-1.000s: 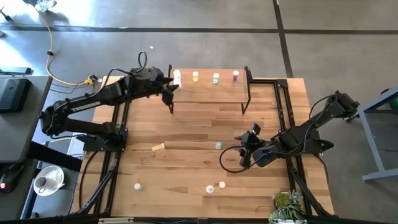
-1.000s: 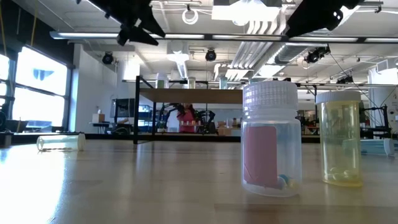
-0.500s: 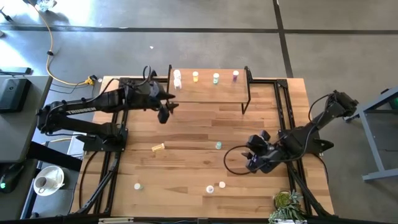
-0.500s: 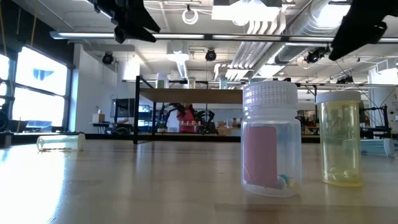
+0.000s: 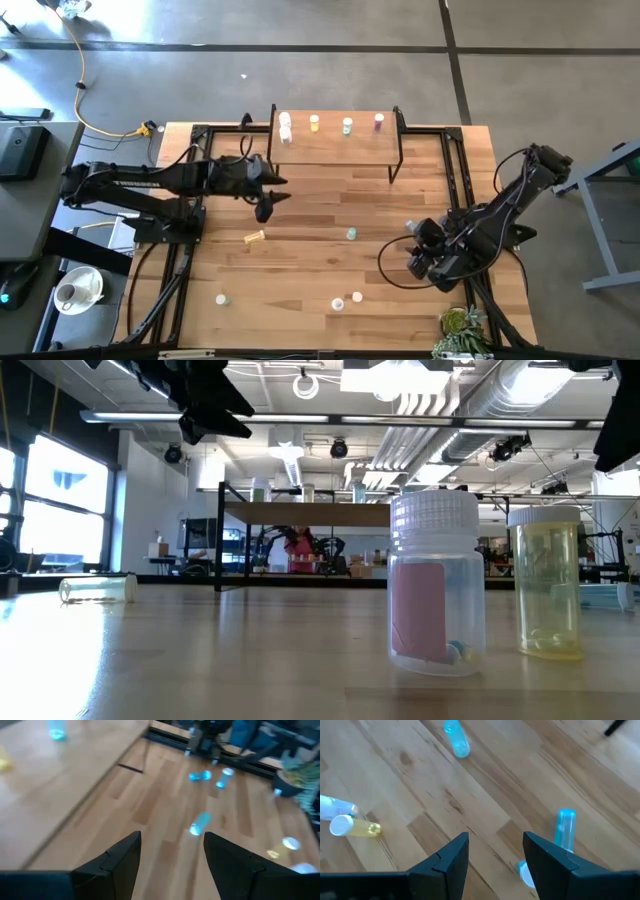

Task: Pick and place medicine bottles onto shelf by color
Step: Put the bottom blue pill bottle on the shelf aligned with the other blue pill bottle

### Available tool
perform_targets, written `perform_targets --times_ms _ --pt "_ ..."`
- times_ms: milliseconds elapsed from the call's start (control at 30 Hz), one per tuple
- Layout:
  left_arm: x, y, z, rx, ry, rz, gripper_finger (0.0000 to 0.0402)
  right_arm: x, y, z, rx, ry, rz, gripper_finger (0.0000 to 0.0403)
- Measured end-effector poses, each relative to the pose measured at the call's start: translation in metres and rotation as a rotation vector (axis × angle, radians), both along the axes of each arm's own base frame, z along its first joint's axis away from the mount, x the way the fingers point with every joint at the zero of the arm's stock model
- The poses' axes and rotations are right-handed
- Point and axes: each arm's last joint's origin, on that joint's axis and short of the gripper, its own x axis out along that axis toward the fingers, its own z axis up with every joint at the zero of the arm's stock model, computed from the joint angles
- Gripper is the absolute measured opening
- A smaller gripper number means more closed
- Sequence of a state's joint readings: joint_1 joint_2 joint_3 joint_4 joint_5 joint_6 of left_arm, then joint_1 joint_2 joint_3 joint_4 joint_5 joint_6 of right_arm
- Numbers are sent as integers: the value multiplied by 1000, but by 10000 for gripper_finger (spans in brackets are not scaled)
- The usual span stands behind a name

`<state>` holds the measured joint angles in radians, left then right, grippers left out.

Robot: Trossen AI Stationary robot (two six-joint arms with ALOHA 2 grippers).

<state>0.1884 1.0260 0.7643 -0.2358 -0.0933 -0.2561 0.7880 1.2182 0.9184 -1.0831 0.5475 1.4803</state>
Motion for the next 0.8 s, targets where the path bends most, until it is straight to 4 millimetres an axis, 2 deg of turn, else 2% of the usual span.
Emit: perform_targets --times_ms 200,400,800 --pt "4 -22 2 -8 -24 -94 207 -8 1 -3 7 14 -62 178" --pt "5 -39 2 6 -26 -131 207 -17 -1 -24 2 64 -113 178" --pt "5 -44 2 33 -24 -110 207 -32 0 -53 36 68 -166 178"
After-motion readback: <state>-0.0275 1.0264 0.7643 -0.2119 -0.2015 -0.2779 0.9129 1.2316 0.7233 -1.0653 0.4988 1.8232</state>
